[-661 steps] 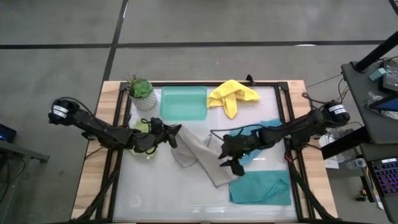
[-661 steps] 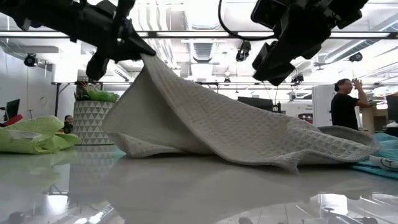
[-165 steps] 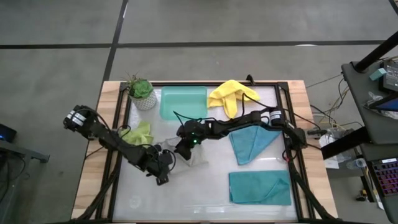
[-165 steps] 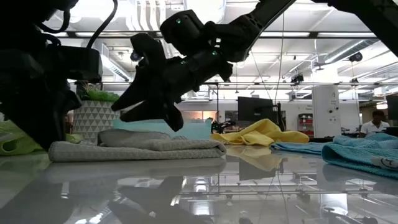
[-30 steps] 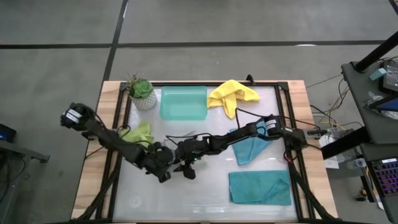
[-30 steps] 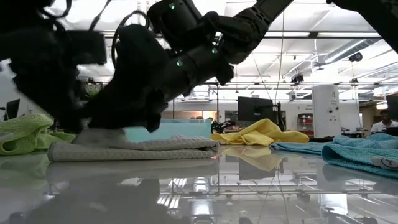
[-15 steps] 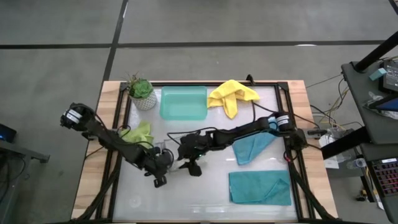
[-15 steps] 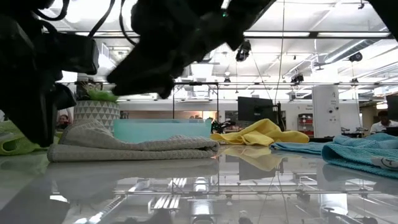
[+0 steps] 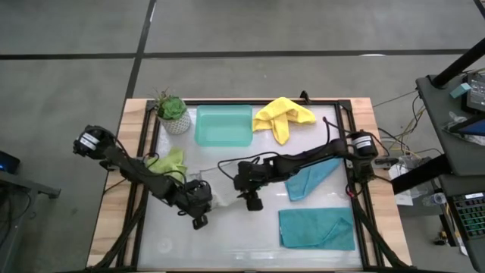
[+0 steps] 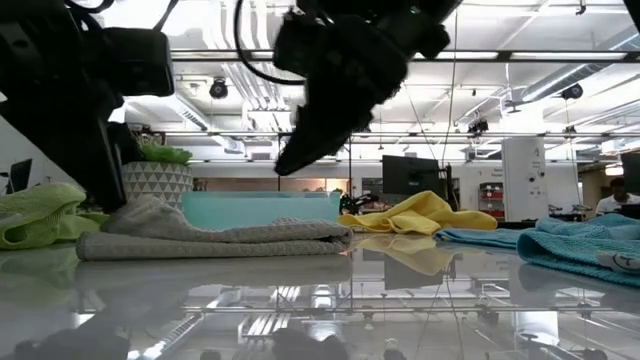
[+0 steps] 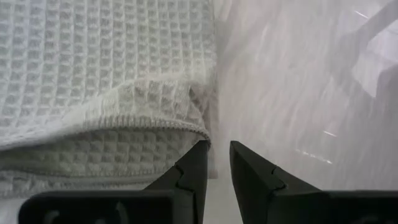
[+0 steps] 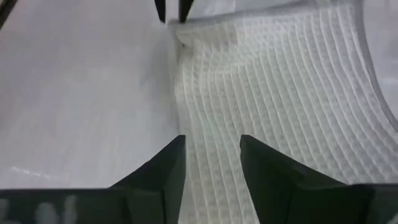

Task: Fold microfiber towels
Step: Fold the gray microfiber towel

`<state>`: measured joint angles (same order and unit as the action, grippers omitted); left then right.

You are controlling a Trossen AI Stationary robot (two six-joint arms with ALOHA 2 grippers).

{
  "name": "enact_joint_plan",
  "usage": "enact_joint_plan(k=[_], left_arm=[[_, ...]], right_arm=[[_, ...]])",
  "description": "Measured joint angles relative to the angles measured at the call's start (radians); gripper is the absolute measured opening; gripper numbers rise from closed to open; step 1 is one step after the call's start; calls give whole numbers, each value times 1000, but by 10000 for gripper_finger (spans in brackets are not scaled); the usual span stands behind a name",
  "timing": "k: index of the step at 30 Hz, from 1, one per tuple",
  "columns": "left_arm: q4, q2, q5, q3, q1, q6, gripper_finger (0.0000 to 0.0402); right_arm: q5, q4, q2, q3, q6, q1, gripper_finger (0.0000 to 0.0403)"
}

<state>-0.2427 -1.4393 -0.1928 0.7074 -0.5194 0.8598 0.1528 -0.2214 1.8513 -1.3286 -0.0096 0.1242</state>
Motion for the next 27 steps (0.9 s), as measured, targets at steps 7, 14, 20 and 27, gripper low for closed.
enact_joint_plan(k=[7,14,20,27], left_arm=[[-5,-5,-2,0,0,26,54],[-11,-9,-70,0,2,53,54],[0,-9,-102,0,2,53,53],[0,-27,-108,0,1,51,5]], right_arm=[[0,57,2,91,54,3,112],[-2,89,2,116,69,3,96],[-8,103,2,117,66,3,87],[-7,99,2,117,63,5,74]])
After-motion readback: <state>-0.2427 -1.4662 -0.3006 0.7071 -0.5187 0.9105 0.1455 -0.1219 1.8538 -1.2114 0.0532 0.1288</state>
